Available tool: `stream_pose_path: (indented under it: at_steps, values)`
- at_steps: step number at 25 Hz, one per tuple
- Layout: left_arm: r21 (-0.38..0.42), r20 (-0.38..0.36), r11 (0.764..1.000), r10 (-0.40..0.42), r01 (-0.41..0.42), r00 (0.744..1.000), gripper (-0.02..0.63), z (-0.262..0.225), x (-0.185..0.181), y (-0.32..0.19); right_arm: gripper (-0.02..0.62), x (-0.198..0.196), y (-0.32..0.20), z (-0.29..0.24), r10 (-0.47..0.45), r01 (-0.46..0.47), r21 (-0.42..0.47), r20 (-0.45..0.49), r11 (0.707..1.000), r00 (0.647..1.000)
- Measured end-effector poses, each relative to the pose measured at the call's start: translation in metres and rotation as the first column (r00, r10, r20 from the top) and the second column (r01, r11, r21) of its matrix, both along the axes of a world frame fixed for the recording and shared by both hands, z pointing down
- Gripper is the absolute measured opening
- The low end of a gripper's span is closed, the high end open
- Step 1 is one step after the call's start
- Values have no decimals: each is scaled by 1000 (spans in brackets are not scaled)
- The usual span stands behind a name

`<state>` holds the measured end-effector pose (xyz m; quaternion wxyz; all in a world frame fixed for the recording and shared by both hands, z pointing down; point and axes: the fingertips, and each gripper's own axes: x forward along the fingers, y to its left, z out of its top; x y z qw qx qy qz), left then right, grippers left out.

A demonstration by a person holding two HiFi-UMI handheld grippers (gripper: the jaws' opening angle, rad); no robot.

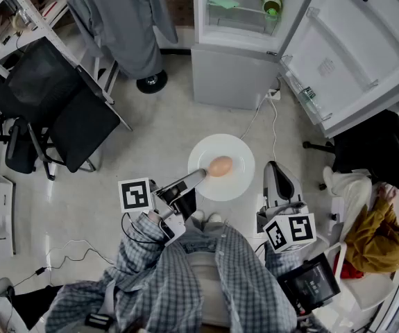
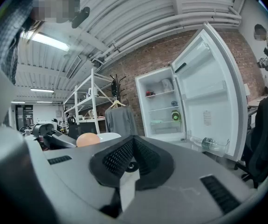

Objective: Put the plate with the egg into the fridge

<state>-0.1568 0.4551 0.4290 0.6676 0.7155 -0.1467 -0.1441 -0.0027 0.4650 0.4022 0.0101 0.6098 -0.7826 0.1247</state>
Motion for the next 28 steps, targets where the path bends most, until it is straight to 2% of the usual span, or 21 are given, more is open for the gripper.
stream_pose_path:
  at_steps: [15, 28]
  values:
    - [-2, 2, 1000, -5, 5, 1000, 34, -1, 1, -5, 5, 4, -6, -1, -1, 1, 15, 24, 1000, 1000]
    - [1, 4, 1000, -6, 6, 1000, 34, -3, 9, -3, 5, 20, -3, -3, 36, -36, 12, 62, 999, 997]
